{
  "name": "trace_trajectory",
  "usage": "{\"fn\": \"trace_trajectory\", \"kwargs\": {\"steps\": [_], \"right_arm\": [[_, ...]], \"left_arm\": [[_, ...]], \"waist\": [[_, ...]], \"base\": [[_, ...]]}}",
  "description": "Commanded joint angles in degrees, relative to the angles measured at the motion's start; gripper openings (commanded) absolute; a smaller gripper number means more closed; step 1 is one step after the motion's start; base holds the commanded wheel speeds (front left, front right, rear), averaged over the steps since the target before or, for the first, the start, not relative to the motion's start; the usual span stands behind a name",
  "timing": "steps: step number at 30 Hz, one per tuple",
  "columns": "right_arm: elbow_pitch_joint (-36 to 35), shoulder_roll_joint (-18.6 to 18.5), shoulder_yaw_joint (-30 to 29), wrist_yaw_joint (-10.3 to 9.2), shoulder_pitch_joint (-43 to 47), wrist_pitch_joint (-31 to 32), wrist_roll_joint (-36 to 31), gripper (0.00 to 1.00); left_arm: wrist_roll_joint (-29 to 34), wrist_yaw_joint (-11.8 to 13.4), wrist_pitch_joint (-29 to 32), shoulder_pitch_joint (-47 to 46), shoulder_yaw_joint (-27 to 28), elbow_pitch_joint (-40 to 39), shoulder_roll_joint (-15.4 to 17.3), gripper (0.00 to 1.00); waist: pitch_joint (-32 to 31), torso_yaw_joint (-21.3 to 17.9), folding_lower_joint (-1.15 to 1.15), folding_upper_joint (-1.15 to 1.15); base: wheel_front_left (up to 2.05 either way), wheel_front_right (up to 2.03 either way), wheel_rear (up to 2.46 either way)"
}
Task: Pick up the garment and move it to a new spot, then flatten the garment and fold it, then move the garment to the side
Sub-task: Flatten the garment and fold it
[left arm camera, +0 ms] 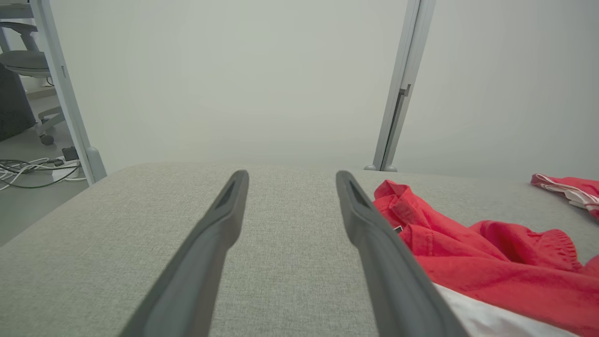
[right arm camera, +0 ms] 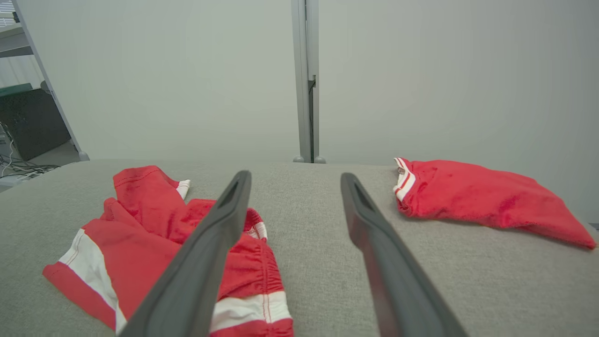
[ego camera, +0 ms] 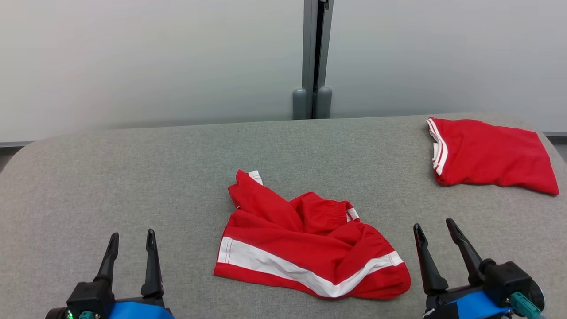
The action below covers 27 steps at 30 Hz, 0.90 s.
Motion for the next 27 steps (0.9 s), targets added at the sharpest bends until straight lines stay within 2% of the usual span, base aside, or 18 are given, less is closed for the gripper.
{"fn": "trace_trajectory", "kwargs": {"steps": [1,27], "right_arm": [[0.4,0.3,-0.4,0.01,1.3,-0.2,-0.3,1.0],[2.8,1.1,-0.5,0.01,3.0,-0.2,-1.6,1.0]], "left_arm": [[0.6,-0.2,-0.2,0.9,0.1,-0.3,0.2,1.0],[2.0,-0.7,-0.2,1.5,-0.3,0.7,0.3,1.0]], "waist": [[-0.3,-0.2,0.0,0.0],[-1.3,0.1,0.0,0.0]], "base": [[0.0,0.0,0.0],[0.0,0.0,0.0]]}}
